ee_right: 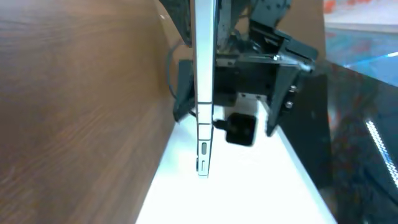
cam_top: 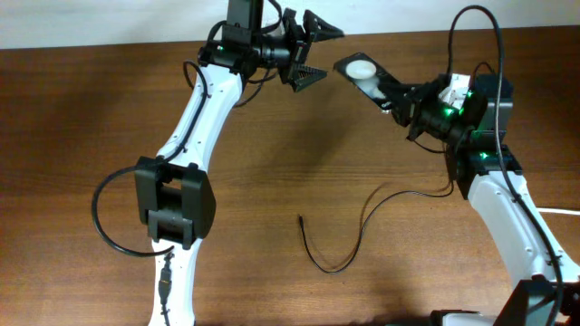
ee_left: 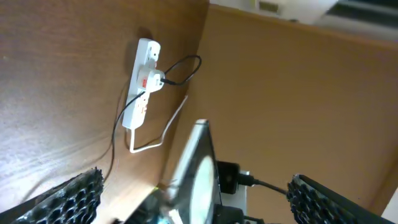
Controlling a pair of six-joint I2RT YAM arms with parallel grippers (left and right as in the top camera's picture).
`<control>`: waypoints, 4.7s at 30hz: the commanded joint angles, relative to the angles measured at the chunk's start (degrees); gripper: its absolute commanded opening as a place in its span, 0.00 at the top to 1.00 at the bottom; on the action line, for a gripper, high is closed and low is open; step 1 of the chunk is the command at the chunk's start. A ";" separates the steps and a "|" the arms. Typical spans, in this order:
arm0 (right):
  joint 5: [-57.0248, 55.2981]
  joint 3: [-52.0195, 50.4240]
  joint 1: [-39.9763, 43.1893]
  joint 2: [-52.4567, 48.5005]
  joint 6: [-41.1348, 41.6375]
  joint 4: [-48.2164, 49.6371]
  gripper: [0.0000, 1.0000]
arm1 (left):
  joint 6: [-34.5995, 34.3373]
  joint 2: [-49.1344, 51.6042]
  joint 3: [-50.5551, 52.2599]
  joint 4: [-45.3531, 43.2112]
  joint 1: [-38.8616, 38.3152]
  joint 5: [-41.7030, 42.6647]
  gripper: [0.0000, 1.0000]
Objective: Plug charger to phone and switch on socket
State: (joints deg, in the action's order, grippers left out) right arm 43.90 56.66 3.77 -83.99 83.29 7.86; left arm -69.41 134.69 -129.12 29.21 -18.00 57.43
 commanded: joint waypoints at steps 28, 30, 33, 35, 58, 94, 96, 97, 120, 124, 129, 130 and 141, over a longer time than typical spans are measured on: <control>-5.35 0.90 -5.38 0.35 9.84 4.81 0.96 | -20.96 0.31 -0.85 -10.27 -6.97 -12.94 0.41; -5.35 0.90 -5.38 0.35 9.84 4.81 0.96 | -20.96 0.31 -0.85 -10.27 -6.97 -12.94 0.51; -5.33 0.90 -5.38 0.35 9.84 4.81 0.96 | -20.96 0.31 -0.85 -10.27 -6.97 -12.94 0.65; -5.33 0.90 -5.38 0.35 9.84 4.81 0.96 | -20.96 0.31 -0.85 -10.29 -6.97 -12.94 0.78; 8.24 0.87 1.55 0.35 3.50 4.37 0.01 | 3.82 0.31 -0.85 -5.70 6.40 10.34 1.00; -49.48 9.07 -50.64 -21.09 -51.80 -50.36 0.01 | 22.84 0.31 -0.85 -6.25 20.70 28.15 1.00; -50.84 13.29 -50.64 -25.33 -51.41 -52.72 0.03 | 22.84 0.31 -0.85 -6.25 20.79 28.13 1.00; -50.86 14.99 -50.64 -26.91 -51.15 -54.34 0.04 | 22.84 0.31 -0.85 -6.25 20.79 28.15 1.00; -20.44 17.62 -28.26 -25.66 -52.28 -60.94 0.96 | 22.84 0.31 -0.85 -6.25 20.79 26.77 1.00; 16.72 17.62 -15.82 -25.66 -69.81 -55.23 0.96 | 22.84 0.31 -0.85 -6.25 20.79 26.75 1.00; 41.13 17.62 -14.32 -25.66 -72.35 -38.64 0.96 | 22.82 0.31 -0.85 -6.23 20.17 26.75 1.00; 44.83 17.62 -14.29 -25.66 -72.32 -34.93 0.96 | 22.82 0.31 -0.85 -6.23 19.85 26.69 1.00; 42.12 17.64 -14.25 -25.66 -61.22 -20.83 0.96 | 16.31 0.31 -0.85 -8.87 12.63 9.88 1.00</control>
State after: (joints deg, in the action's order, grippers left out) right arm 86.91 73.54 -10.26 -110.72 15.18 -16.21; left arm -48.62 134.74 -129.12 22.87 -5.85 70.35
